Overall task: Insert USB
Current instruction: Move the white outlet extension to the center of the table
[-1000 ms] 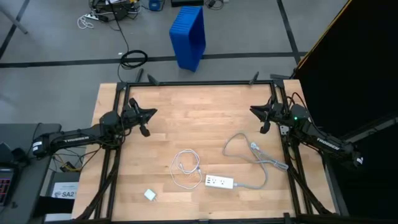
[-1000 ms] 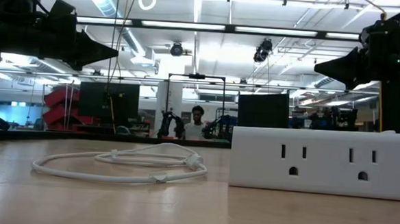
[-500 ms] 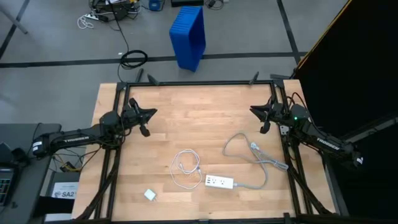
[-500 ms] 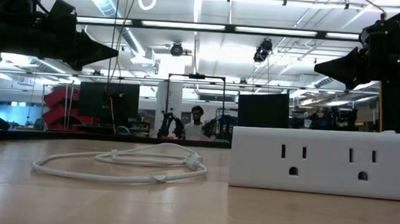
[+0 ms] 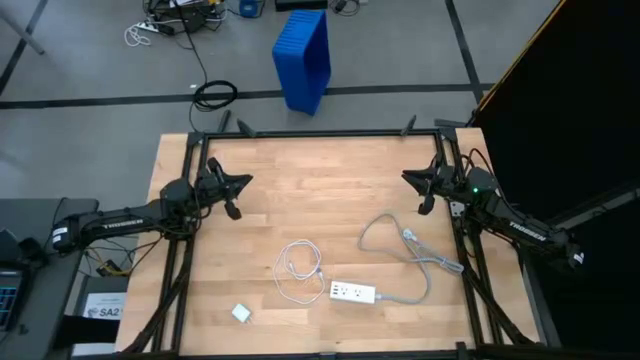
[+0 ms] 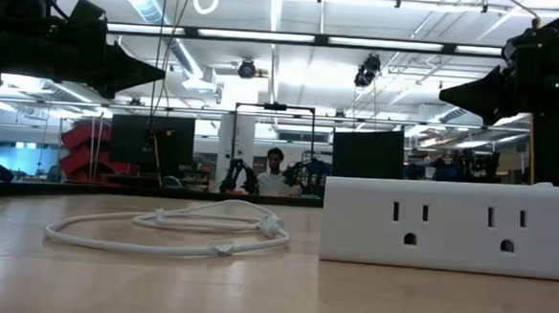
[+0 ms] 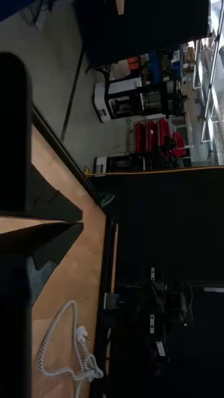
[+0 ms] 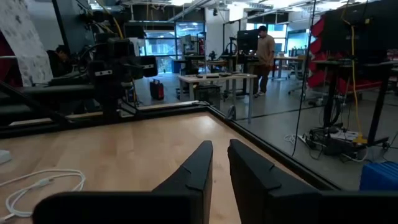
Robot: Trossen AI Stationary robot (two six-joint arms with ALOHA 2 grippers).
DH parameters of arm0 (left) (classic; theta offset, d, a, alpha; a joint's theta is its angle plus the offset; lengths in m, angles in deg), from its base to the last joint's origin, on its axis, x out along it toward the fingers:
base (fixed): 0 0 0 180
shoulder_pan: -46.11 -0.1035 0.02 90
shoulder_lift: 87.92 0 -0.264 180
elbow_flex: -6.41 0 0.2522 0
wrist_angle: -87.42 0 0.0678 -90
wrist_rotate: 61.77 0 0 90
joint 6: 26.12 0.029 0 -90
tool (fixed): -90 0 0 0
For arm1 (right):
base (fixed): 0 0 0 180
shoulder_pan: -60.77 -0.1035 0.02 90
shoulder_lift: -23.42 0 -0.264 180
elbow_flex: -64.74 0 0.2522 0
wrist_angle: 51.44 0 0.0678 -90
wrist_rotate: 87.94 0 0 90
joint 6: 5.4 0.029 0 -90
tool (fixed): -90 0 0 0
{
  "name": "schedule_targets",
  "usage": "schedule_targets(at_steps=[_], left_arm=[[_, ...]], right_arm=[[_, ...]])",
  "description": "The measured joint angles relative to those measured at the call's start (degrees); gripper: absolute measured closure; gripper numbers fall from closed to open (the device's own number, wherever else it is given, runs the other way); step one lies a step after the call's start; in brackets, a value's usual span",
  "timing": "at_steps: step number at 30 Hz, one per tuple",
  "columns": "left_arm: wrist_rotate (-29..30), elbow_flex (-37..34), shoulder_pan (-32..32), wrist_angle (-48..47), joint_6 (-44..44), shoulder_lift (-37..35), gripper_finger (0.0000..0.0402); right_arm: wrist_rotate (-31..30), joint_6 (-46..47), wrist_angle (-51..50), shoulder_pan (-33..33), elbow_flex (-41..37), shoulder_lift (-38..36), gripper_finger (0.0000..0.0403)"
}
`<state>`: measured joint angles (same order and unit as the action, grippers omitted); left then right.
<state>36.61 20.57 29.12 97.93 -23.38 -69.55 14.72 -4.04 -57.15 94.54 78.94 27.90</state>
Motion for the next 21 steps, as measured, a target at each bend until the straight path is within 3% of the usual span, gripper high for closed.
schedule_targets(at_steps=[21], left_arm=[[0.0,0.0,0.0,0.0,0.0,0.0,0.0401]], right_arm=[[0.0,0.0,0.0,0.0,0.0,0.0,0.0376]])
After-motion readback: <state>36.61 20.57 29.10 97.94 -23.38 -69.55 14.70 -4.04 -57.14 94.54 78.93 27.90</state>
